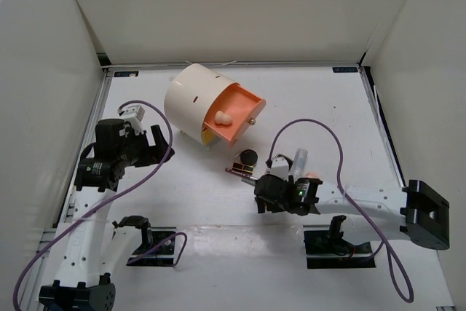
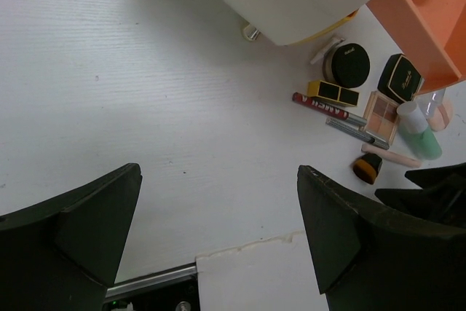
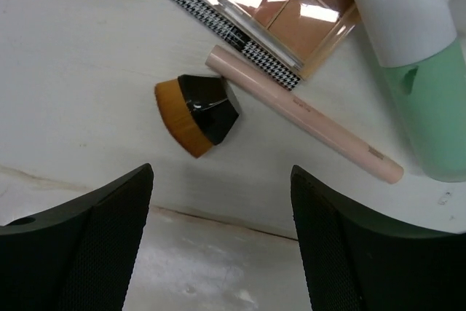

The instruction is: Organize the makeup

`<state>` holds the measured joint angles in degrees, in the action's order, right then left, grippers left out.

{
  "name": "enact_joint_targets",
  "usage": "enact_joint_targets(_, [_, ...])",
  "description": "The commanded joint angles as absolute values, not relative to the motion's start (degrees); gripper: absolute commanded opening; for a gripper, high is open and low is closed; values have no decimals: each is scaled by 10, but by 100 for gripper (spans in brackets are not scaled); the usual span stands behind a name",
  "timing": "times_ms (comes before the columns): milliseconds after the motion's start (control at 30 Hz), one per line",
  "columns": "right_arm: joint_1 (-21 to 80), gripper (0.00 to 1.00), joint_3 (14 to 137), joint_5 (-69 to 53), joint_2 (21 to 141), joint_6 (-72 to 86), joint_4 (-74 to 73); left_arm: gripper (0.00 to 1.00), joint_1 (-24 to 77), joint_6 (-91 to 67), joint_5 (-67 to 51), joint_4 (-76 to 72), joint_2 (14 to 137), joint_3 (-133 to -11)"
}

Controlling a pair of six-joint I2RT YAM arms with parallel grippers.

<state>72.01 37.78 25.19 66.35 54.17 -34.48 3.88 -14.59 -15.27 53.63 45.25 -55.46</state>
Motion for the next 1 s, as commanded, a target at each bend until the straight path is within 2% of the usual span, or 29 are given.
enact_joint_targets(0, [724,78,359,295,671,612,-257,98,40,-142,-179,554,439,-560])
enact_joint_targets(267, [724,71,339,313,712,596,-146,98,41,-142,-197,587,425,-581])
enact_joint_targets(467, [738,63,361,348,759,638,-176,98,40,-151,-179,596,406,-577])
enact_joint_targets(667, [756,45,381,376,773,675,-244,98,40,-154,-162,599,401,-577])
enact_joint_targets(700, [758,37,385,384,773,678,-254,98,40,-154,-162,599,401,-577])
enact_joint_targets(967, [814,24,532,466,742,614,-387,98,40,-164,-160,580,397,-559])
